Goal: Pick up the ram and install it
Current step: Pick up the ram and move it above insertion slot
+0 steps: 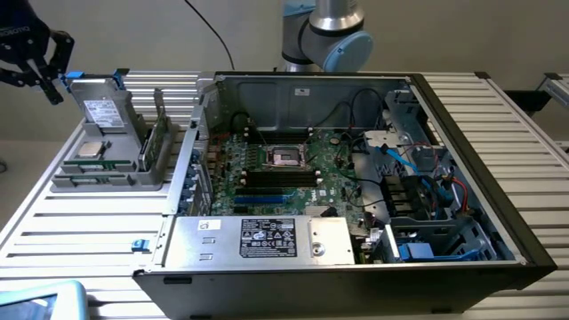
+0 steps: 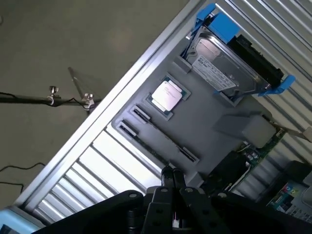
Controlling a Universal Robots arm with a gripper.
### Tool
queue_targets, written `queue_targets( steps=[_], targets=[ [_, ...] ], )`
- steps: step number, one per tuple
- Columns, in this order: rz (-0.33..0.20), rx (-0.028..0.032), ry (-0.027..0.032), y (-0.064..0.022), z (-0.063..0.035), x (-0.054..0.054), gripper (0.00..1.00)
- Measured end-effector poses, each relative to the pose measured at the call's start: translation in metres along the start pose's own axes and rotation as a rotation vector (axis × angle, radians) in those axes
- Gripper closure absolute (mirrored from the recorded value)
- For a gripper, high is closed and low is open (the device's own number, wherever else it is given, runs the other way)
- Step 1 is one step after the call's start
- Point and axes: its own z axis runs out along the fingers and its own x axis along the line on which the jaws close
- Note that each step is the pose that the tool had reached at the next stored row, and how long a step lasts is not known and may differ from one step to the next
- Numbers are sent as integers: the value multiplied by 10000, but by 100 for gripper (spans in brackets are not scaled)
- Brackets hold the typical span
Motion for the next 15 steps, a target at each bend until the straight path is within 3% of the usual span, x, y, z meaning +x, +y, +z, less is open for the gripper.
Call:
queue_targets(
  steps=[15],
  targets=[
    [-2710,41,152,0,3,0,89]
  ],
)
